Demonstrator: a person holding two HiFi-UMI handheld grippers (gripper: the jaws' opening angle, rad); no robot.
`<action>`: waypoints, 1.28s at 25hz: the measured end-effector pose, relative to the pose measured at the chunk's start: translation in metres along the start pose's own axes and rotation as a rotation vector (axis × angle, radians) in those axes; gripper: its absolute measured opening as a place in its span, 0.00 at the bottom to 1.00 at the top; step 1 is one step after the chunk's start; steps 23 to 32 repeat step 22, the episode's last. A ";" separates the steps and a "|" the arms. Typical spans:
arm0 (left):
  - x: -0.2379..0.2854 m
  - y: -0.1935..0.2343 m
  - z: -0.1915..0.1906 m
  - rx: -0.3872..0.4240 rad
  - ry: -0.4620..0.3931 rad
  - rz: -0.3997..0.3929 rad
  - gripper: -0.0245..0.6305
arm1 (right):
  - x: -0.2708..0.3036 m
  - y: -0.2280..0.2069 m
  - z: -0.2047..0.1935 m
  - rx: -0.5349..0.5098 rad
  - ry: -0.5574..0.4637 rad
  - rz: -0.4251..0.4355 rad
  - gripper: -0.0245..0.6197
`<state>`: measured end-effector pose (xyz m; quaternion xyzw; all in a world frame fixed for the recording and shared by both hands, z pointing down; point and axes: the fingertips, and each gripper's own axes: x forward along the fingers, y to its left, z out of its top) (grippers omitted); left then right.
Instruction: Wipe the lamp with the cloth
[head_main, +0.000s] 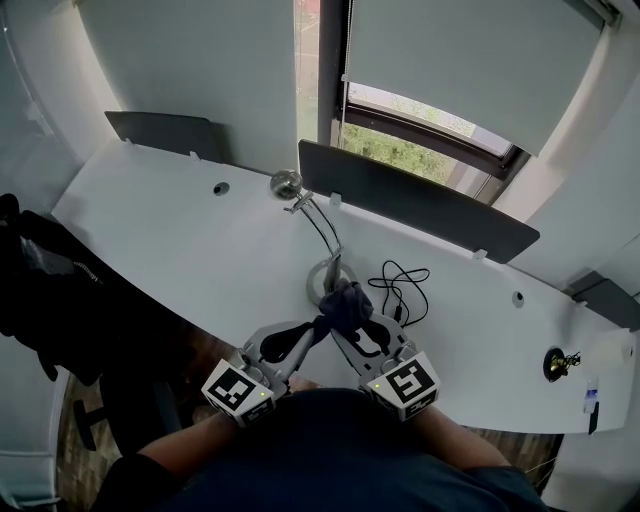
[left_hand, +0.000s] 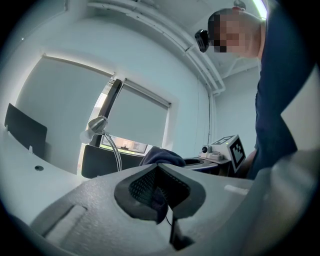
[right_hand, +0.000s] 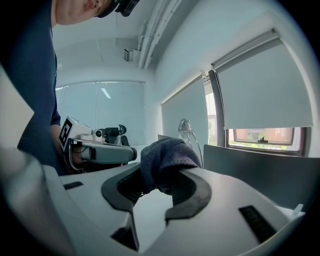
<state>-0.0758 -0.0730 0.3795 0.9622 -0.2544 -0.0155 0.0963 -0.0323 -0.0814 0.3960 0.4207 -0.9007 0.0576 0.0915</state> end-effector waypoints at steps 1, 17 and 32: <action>0.000 0.000 0.001 -0.004 -0.006 0.002 0.04 | 0.000 0.000 0.000 0.001 -0.001 0.000 0.24; -0.008 -0.003 -0.005 0.020 -0.002 -0.004 0.04 | -0.002 0.011 -0.001 -0.007 0.005 0.009 0.24; -0.009 -0.003 -0.003 -0.025 -0.001 0.007 0.04 | 0.001 0.012 -0.002 -0.010 0.010 0.011 0.24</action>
